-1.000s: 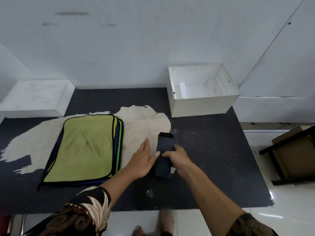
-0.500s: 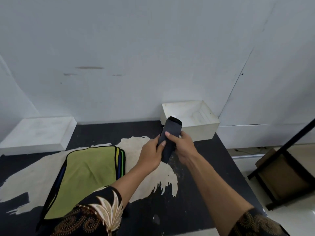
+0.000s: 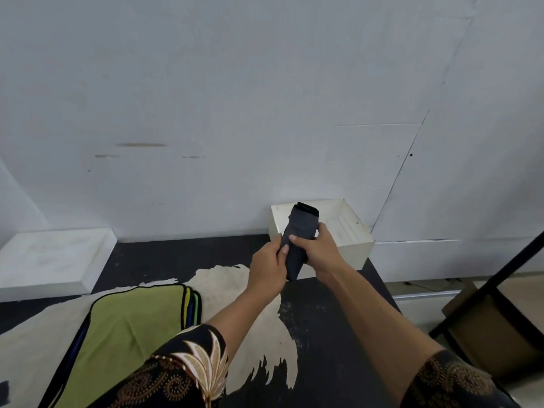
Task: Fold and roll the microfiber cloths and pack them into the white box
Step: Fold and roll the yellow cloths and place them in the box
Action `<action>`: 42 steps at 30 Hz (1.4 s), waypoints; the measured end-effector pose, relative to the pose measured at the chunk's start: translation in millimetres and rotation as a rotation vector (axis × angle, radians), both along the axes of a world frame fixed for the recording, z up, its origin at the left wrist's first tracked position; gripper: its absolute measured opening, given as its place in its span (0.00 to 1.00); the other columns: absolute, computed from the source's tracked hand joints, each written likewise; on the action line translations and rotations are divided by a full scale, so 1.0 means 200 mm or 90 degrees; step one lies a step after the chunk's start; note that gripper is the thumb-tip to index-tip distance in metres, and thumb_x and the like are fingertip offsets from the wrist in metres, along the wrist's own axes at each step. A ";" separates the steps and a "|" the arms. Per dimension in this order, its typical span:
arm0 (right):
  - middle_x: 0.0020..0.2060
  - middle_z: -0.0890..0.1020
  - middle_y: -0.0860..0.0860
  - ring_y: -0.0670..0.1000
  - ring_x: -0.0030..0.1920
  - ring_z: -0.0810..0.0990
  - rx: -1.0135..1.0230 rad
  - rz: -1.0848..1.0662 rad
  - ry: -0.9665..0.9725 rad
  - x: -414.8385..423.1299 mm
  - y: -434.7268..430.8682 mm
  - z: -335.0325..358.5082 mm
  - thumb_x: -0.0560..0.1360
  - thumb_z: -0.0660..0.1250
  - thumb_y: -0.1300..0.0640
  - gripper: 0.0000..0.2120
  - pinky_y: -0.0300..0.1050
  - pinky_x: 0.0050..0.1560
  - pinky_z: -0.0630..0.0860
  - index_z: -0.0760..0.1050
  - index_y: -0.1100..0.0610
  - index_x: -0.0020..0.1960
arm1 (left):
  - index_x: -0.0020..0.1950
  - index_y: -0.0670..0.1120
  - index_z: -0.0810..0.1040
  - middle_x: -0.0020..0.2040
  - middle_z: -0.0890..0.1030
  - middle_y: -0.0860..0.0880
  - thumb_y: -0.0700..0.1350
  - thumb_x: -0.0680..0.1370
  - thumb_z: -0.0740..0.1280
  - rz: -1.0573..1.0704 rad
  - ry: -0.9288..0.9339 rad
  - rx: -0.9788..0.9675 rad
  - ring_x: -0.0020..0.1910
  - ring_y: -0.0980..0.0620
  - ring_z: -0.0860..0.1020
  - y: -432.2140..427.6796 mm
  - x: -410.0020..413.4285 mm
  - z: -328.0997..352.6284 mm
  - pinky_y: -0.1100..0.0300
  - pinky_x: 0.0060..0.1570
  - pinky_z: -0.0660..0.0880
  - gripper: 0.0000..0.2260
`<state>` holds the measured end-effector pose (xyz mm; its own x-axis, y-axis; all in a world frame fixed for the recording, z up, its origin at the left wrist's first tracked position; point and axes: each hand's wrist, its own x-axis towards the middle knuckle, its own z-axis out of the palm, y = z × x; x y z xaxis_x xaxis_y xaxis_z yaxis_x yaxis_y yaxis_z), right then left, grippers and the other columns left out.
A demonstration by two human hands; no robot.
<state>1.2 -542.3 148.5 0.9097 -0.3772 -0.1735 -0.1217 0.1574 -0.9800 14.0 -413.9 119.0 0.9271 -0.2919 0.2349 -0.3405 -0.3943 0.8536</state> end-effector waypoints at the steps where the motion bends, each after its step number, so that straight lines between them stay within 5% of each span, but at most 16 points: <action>1: 0.54 0.82 0.56 0.54 0.51 0.84 0.002 -0.006 0.005 0.04 -0.05 -0.02 0.73 0.73 0.63 0.20 0.48 0.44 0.82 0.70 0.57 0.62 | 0.60 0.47 0.77 0.45 0.80 0.51 0.45 0.83 0.59 -0.006 0.016 0.007 0.45 0.52 0.79 -0.05 0.03 -0.01 0.48 0.48 0.78 0.10; 5: 0.52 0.83 0.53 0.53 0.51 0.84 -0.019 -0.009 0.031 0.21 -0.30 -0.09 0.75 0.73 0.54 0.16 0.52 0.51 0.82 0.73 0.55 0.59 | 0.65 0.48 0.73 0.52 0.79 0.49 0.44 0.81 0.63 -0.080 0.069 0.075 0.51 0.50 0.78 -0.26 0.19 -0.06 0.48 0.54 0.78 0.12; 8: 0.52 0.83 0.53 0.54 0.51 0.83 -0.049 -0.008 0.049 0.35 -0.54 -0.17 0.75 0.72 0.56 0.12 0.56 0.54 0.81 0.74 0.53 0.57 | 0.74 0.52 0.64 0.60 0.77 0.49 0.50 0.78 0.68 -0.162 0.105 0.159 0.57 0.50 0.77 -0.41 0.31 -0.13 0.50 0.59 0.77 0.25; 10: 0.52 0.83 0.53 0.55 0.52 0.82 -0.057 -0.018 0.064 0.44 -0.69 -0.22 0.76 0.71 0.57 0.10 0.56 0.53 0.81 0.74 0.53 0.55 | 0.77 0.52 0.60 0.62 0.75 0.49 0.56 0.76 0.69 -0.159 0.052 0.328 0.60 0.49 0.75 -0.47 0.36 -0.20 0.50 0.61 0.73 0.32; 13: 0.52 0.82 0.54 0.56 0.53 0.81 -0.050 -0.020 0.105 0.61 -0.91 -0.29 0.77 0.71 0.57 0.10 0.58 0.54 0.80 0.74 0.54 0.56 | 0.74 0.51 0.67 0.63 0.75 0.50 0.55 0.76 0.69 -0.099 -0.054 0.477 0.61 0.49 0.74 -0.55 0.42 -0.31 0.51 0.64 0.69 0.28; 17: 0.51 0.81 0.53 0.56 0.51 0.81 -0.060 -0.010 0.149 0.83 -1.11 -0.36 0.77 0.69 0.60 0.10 0.54 0.49 0.80 0.72 0.55 0.57 | 0.67 0.51 0.75 0.59 0.78 0.51 0.54 0.77 0.70 -0.077 -0.100 0.488 0.56 0.51 0.76 -0.64 0.51 -0.35 0.54 0.62 0.68 0.20; 23: 0.54 0.80 0.54 0.57 0.55 0.79 -0.154 0.105 0.273 1.06 -1.19 -0.54 0.78 0.68 0.58 0.13 0.55 0.50 0.79 0.71 0.57 0.60 | 0.63 0.52 0.78 0.54 0.79 0.54 0.63 0.75 0.67 -0.114 0.029 0.402 0.50 0.57 0.76 -0.72 0.64 -0.35 0.58 0.55 0.74 0.22; 26: 0.58 0.78 0.55 0.57 0.57 0.78 -0.165 0.182 0.327 1.10 -1.14 -0.62 0.79 0.66 0.58 0.17 0.55 0.50 0.79 0.69 0.59 0.66 | 0.63 0.50 0.78 0.53 0.79 0.55 0.64 0.77 0.63 -0.113 0.069 0.353 0.48 0.58 0.76 -0.77 0.67 -0.37 0.61 0.51 0.74 0.22; 31: 0.59 0.78 0.58 0.56 0.53 0.77 -0.210 0.245 0.403 1.12 -1.11 -0.75 0.79 0.63 0.65 0.16 0.50 0.48 0.76 0.70 0.63 0.66 | 0.66 0.48 0.75 0.58 0.79 0.52 0.62 0.81 0.54 -0.123 0.056 0.413 0.52 0.55 0.77 -0.80 0.64 -0.41 0.53 0.60 0.72 0.23; 36: 0.59 0.79 0.57 0.59 0.58 0.77 -0.197 0.245 0.398 1.13 -1.11 -0.73 0.79 0.64 0.62 0.16 0.57 0.56 0.78 0.70 0.59 0.66 | 0.70 0.48 0.71 0.58 0.79 0.51 0.62 0.82 0.50 -0.100 0.106 0.410 0.55 0.53 0.77 -0.80 0.66 -0.42 0.55 0.57 0.74 0.25; 42: 0.54 0.81 0.57 0.55 0.53 0.82 -1.015 0.300 0.240 1.04 -1.02 -0.66 0.79 0.61 0.62 0.11 0.44 0.49 0.77 0.73 0.61 0.60 | 0.67 0.48 0.73 0.57 0.80 0.51 0.63 0.82 0.48 -0.079 0.094 0.445 0.54 0.52 0.77 -0.80 0.66 -0.44 0.55 0.55 0.74 0.26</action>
